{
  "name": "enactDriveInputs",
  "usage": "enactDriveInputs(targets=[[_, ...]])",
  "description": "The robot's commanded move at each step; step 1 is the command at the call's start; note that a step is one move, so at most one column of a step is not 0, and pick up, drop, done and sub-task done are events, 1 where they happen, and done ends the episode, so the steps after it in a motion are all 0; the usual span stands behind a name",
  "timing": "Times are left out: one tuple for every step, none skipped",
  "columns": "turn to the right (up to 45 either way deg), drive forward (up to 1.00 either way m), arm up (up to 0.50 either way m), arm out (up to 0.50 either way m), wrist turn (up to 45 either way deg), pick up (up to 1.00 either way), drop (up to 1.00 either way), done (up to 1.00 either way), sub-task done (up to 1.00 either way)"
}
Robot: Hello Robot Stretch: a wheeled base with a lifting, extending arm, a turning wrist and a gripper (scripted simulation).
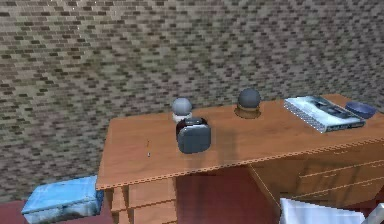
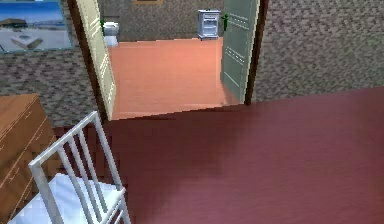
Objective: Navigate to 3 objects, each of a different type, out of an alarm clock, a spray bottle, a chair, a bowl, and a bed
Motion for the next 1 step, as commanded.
enactDriveInputs(targets=[[0.0,0.0,0.0,0.0,0.0,0.0,0.0,1.0,0.0]])
